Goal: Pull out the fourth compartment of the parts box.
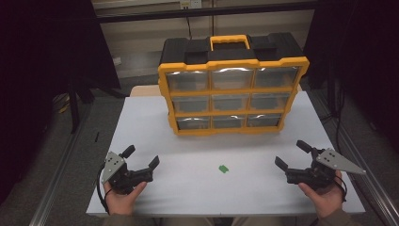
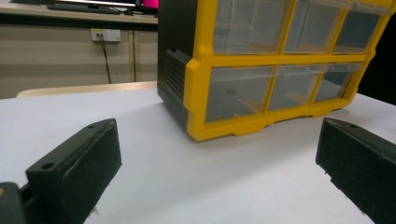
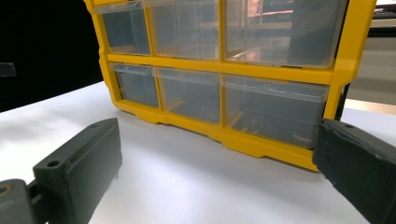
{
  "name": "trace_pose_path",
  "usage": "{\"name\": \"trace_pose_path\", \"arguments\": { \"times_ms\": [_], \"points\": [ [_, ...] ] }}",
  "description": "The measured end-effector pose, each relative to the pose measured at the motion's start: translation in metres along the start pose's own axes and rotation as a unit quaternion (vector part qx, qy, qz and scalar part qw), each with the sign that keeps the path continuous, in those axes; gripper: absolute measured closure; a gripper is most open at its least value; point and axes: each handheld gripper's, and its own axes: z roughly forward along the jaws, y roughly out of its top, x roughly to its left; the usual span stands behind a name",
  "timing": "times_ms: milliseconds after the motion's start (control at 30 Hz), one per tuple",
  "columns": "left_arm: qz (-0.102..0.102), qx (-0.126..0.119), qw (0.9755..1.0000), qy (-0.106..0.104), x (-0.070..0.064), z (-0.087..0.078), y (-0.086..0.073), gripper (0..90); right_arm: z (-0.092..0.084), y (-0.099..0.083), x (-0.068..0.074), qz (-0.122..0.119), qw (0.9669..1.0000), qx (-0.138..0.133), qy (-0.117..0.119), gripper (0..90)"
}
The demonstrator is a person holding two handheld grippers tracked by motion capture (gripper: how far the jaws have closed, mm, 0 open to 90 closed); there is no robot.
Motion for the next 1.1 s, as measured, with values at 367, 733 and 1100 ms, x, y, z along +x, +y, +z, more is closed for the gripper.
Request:
{"name": "trace_pose_path", "arguments": {
  "times_ms": [367, 733, 1100],
  "points": [
    [-0.01, -0.006, 0.9999, -0.011, -0.007, 0.009, 0.0, 0.1, -0.002, -0.001, 0.0, 0.001, 1.0, 0.0, 0.001, 1.5],
    [-0.016, -0.004, 0.9999, -0.001, -0.022, 0.03, 0.008, 0.1, -0.003, -0.003, 0.001, 0.003, 1.0, 0.002, 0.003, 1.8],
    [0.005, -0.008, 0.9999, 0.008, -0.039, 0.046, 0.013, 0.1, 0.001, -0.002, 0.003, 0.008, 0.9999, 0.005, 0.012, 1.8]
  ]
}}
